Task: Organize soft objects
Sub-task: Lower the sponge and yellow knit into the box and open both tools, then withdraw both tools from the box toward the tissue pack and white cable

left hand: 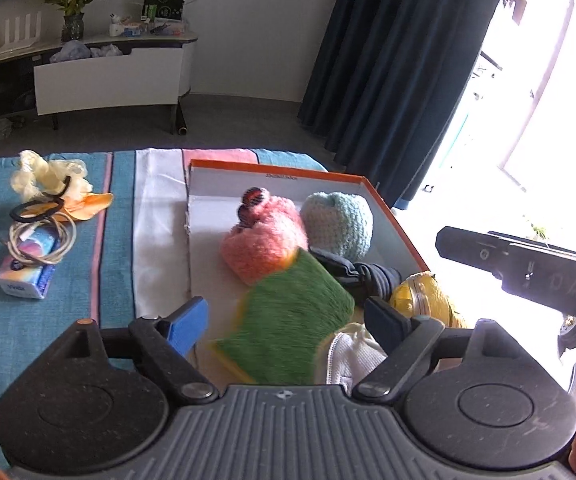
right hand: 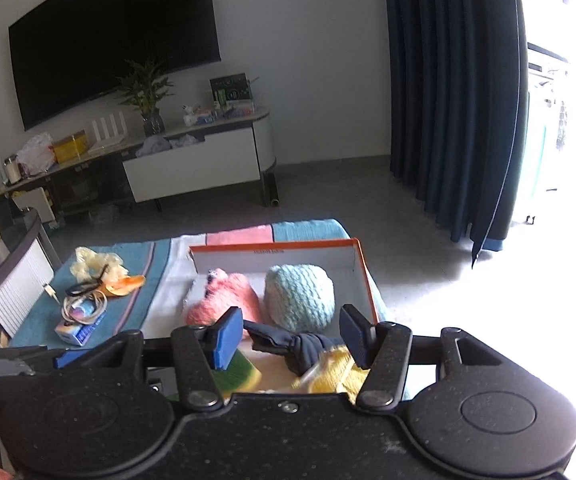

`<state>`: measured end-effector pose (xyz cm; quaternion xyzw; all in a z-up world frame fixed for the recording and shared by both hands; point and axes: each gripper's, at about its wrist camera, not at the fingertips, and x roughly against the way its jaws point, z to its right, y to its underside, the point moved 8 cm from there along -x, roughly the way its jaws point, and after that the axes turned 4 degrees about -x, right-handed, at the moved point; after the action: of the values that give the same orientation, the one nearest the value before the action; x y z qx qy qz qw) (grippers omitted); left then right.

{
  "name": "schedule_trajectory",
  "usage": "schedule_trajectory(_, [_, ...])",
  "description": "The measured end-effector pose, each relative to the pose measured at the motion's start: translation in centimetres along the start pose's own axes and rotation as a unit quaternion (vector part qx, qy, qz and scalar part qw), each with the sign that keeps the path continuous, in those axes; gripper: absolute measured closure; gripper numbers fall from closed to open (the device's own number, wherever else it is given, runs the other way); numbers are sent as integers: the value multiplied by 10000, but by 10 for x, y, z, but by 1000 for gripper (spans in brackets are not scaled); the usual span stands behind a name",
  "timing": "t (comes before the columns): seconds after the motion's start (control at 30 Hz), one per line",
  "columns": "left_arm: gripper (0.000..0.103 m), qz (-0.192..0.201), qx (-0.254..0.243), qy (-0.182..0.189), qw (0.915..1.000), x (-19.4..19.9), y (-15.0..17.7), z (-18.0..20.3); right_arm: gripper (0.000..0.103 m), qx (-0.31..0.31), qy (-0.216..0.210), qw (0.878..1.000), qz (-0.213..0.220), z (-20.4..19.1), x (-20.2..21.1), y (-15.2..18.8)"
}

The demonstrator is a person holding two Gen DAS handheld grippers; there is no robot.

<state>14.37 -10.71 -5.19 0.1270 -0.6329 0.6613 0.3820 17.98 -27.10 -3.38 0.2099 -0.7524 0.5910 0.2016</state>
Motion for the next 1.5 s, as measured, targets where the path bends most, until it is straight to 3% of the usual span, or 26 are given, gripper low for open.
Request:
schedule_trajectory(0.37, [14, 109, 191, -426, 9988, 21, -3, -31, 37, 187, -227, 9996, 13, -24, 8, -1])
schedule_trajectory(0.93, [12, 165, 732, -1112, 9910, 57, 16, -105, 37, 700, -862, 9934, -296, -101, -9, 14])
schedule_trajectory(1.5, [12, 158, 1095, -1412, 9838, 68, 27, -151, 37, 1058, -1238, 9855, -478, -154, -24, 23])
